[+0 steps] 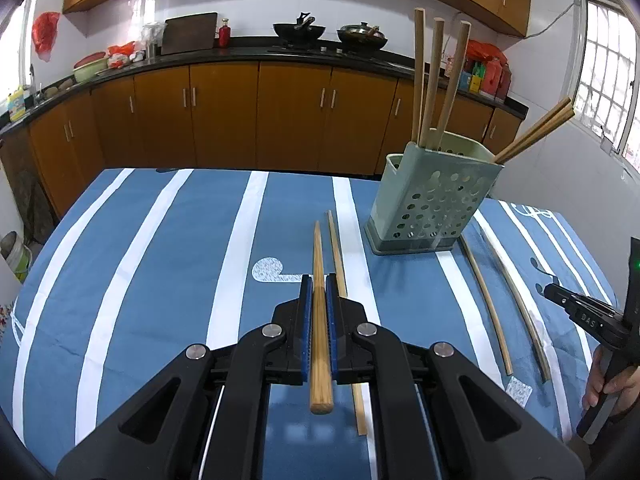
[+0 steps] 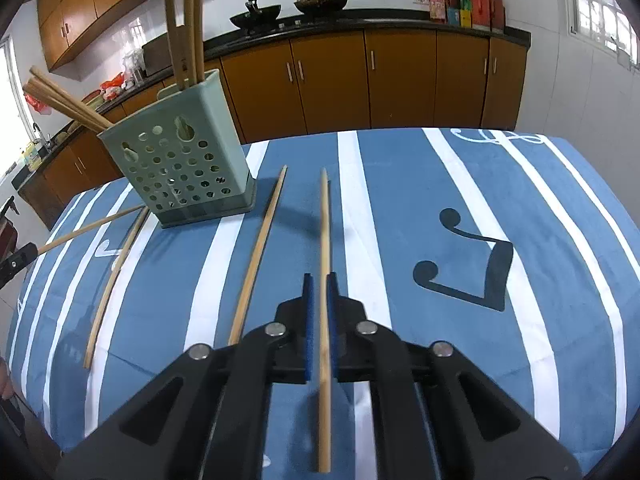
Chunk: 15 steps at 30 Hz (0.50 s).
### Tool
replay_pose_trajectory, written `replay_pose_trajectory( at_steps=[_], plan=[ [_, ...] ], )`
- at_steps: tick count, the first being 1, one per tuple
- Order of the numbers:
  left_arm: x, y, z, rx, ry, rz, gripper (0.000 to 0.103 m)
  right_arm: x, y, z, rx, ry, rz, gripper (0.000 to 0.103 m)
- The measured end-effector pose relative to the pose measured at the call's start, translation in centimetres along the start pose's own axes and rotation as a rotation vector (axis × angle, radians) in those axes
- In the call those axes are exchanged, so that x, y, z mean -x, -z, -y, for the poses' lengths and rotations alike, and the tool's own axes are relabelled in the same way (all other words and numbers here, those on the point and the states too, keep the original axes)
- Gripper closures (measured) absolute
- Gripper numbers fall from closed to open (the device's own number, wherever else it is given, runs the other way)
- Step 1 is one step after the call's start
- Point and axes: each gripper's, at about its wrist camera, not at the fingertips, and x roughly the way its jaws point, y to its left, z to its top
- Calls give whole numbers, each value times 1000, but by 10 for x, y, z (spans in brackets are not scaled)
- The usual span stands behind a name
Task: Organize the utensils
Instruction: 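Close the right tool on a wooden chopstick while the left tool grasps another chopstick, then lift the right tool's chopstick upright over the holder while the left tool carries its chopstick there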
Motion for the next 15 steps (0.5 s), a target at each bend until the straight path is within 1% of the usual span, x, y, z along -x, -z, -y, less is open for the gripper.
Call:
replay_pose_trajectory(
  at_steps=[1,2,4,10,12,13,14,15],
  plan=[
    [-1,0,0,-1,-1,-3,96,1,1,0,-1,-5,0,72],
    [-2,1,0,1,0,-5,96,3,5,-1,7,1,0,69],
    [-3,1,-1,7,1,-8,96,2,9,-2,27,22,-10,69],
    [-6,5,0,7,6,-19,96,-7,37,-2,43,23,-95,72],
    [-8,6,0,9,6,-25,96,-11,48,-3,54,33,-121,83],
    [-9,6,0,11,6,-27,96,-10,52,-4,67,46,-104,88],
    [-9,7,0,12,6,-29,96,-10,54,-6,96,71,-103,95],
    [-10,7,0,14,7,-30,96,-10,52,-6,95,67,-110,95]
  ],
)
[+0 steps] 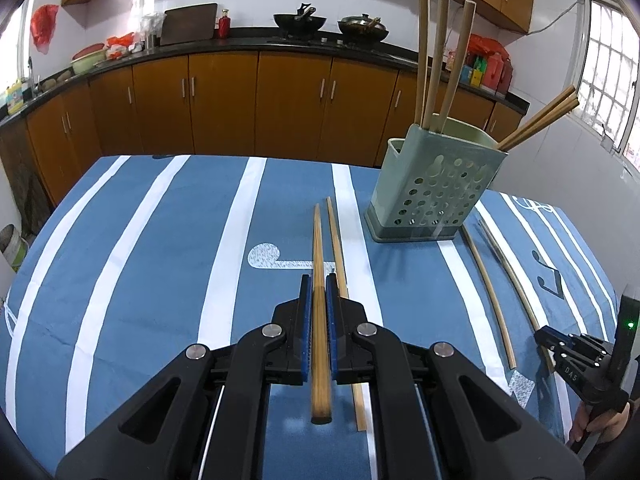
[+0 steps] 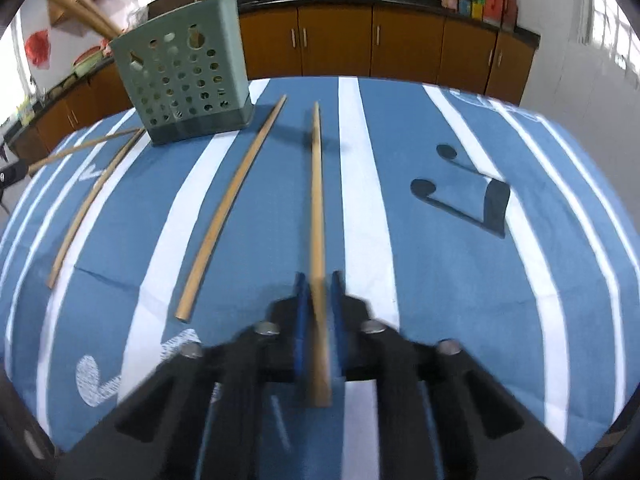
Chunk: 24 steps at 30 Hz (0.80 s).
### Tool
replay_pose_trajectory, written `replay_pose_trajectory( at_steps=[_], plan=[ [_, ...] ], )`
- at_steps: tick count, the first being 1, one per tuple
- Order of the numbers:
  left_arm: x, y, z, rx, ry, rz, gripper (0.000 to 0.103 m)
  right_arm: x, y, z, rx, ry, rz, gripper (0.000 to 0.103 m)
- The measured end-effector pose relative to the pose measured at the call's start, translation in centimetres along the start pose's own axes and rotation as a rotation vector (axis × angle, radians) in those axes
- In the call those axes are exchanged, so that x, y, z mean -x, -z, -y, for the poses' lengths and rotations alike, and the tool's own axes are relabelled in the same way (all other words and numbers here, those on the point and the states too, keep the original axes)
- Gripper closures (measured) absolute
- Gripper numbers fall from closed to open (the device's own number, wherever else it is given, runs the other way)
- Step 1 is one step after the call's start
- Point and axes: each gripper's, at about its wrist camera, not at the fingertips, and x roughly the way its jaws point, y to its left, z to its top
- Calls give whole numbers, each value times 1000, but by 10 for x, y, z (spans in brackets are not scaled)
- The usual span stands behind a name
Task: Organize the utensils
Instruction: 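Lift the right tool's chopstick upright over the holder while the left tool carries its chopstick there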
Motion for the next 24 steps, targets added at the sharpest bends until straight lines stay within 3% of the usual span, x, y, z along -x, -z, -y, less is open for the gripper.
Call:
replay_pose_trajectory(
  at_steps=[12,19,24],
  plan=[
    [14,-8,-1,13,1,48,96,65,-44,21,-89,-41,228,95],
    [28,-17,2,14,10,110,96,100,-62,26,-132,-54,401,95],
    [43,-23,7,-3,9,163,96,116,-71,25,-129,-48,474,95]
  ],
)
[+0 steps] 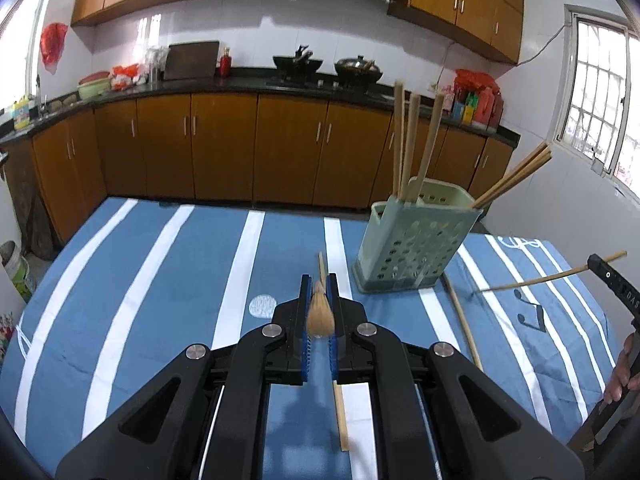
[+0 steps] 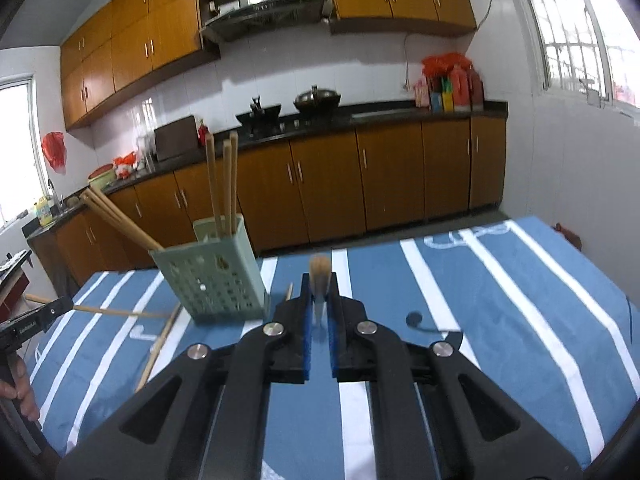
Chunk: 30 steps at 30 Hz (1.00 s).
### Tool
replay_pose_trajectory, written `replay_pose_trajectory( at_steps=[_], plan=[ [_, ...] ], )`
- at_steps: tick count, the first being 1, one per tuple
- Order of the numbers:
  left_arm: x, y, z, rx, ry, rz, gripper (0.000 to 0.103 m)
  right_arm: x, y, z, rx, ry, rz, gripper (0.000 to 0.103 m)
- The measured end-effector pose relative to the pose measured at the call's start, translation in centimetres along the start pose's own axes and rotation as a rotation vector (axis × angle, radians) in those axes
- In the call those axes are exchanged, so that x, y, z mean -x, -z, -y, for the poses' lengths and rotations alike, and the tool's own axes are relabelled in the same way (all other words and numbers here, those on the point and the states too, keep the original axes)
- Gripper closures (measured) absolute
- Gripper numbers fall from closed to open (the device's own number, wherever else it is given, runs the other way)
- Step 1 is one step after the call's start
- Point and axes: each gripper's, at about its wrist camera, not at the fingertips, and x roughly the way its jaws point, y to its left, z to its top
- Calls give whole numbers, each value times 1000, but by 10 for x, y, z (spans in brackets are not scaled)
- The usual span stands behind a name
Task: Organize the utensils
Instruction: 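Lift the right tool's chopstick upright over the holder while the left tool carries its chopstick there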
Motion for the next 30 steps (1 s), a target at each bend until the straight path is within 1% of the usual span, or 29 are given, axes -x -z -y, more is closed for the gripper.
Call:
replay_pose_trajectory(
  at_steps=[7,10,13,18,19,22,24,26,30],
  plan=[
    [7,-11,4,-18,-1,32,96,4,-11,-6,22,-6,37,95],
    [14,-16,9,-42,13,44,96,9,-18,-9,27,-31,45,95],
    [24,-23,16,-59,47,60,96,19,-32,-12,20,-77,59,95],
    [49,-40,32,-107,121,95,96,42,-65,-20,-4,-229,62,95],
    [57,-45,37,-122,138,109,96,48,-73,-22,-5,-259,72,95],
    [74,-56,47,-145,174,148,96,62,-89,-28,-3,-313,108,95],
    [81,-65,54,-156,185,181,96,67,-97,-34,3,-323,137,95],
    [87,-76,62,-160,182,222,96,71,-106,-41,21,-309,170,95],
    [86,-99,72,-131,163,296,96,65,-122,-59,55,-292,209,95]
  ],
)
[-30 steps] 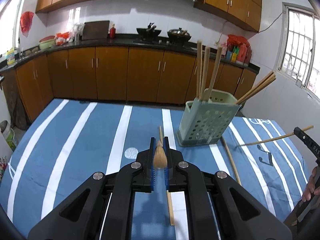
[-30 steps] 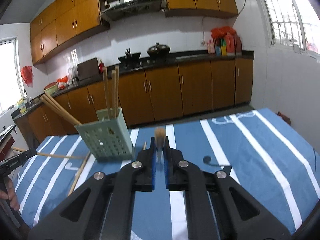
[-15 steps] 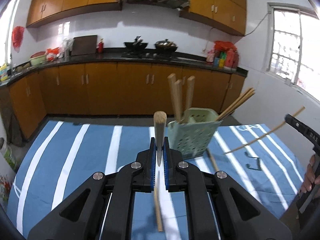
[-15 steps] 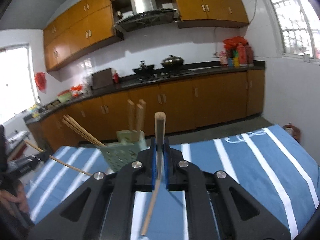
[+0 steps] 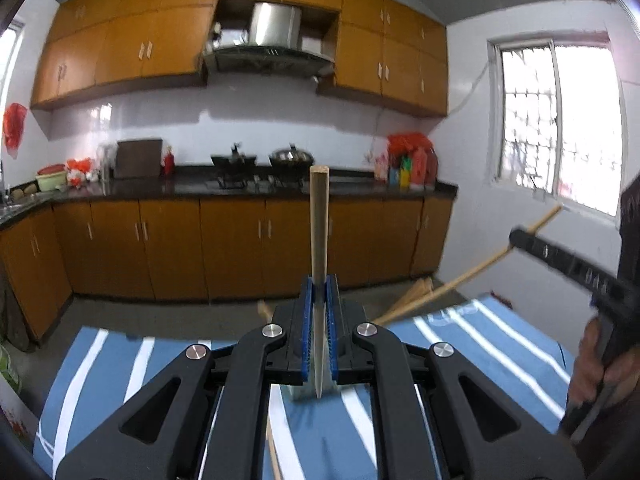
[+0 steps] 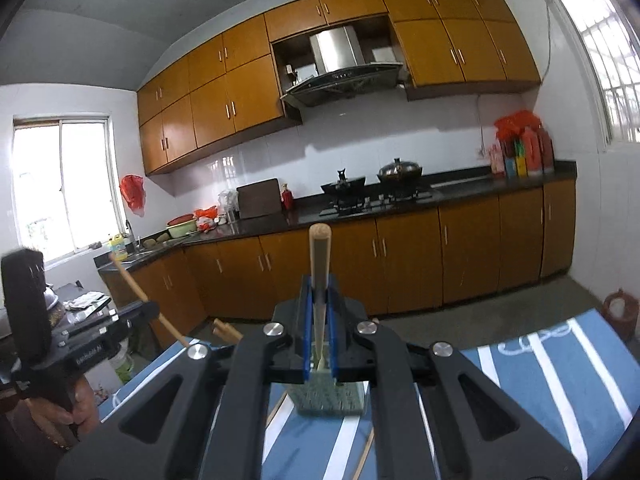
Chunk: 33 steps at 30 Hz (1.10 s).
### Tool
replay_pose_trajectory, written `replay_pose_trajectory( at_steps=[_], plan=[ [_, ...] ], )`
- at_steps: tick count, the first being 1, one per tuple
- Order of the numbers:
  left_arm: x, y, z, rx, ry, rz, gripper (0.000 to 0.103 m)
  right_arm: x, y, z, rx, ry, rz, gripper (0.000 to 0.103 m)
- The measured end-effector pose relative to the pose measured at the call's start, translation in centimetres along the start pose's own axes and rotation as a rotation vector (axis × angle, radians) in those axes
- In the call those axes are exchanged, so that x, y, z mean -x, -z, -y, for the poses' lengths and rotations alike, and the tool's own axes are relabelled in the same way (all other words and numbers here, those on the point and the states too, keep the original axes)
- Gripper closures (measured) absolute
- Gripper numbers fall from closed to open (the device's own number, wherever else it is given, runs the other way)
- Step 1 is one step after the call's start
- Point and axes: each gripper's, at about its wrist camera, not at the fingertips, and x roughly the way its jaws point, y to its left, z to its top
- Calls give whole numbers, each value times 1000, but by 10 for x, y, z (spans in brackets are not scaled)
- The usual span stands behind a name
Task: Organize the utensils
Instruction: 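Lift the right tool's chopstick upright over the holder while the left tool carries its chopstick there, then drop the right tool's chopstick into the holder and open it while the left tool releases its chopstick, then move both open tools back down to the last chopsticks on the cloth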
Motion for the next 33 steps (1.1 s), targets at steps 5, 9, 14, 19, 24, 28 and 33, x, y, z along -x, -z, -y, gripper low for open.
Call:
replay_pose_trajectory(
  at_steps=[5,9,14,19,24,28,33],
  plan=[
    [-21,-23,5,34,-54,91,96,-29,-8,-5,30,31,-17,95],
    [-40,-24,9,54,-77,119,96,-59,-6,-3,33,55,-76,95],
    [-76,-3,7,60,-101,78,96,-90,3,2,28,72,-156,95],
    [-95,12,-1,87,-103,12,96,-111,11,1,40,78,-205,95],
    [-105,18,-3,90,-96,-42,96,-123,19,3,29,82,-249,94],
    [-98,12,-7,93,-97,-26,87,-120,21,4,10,80,-239,84],
    [-86,1,-12,110,-107,10,65,-104,15,5,-1,78,-199,83]
  ],
)
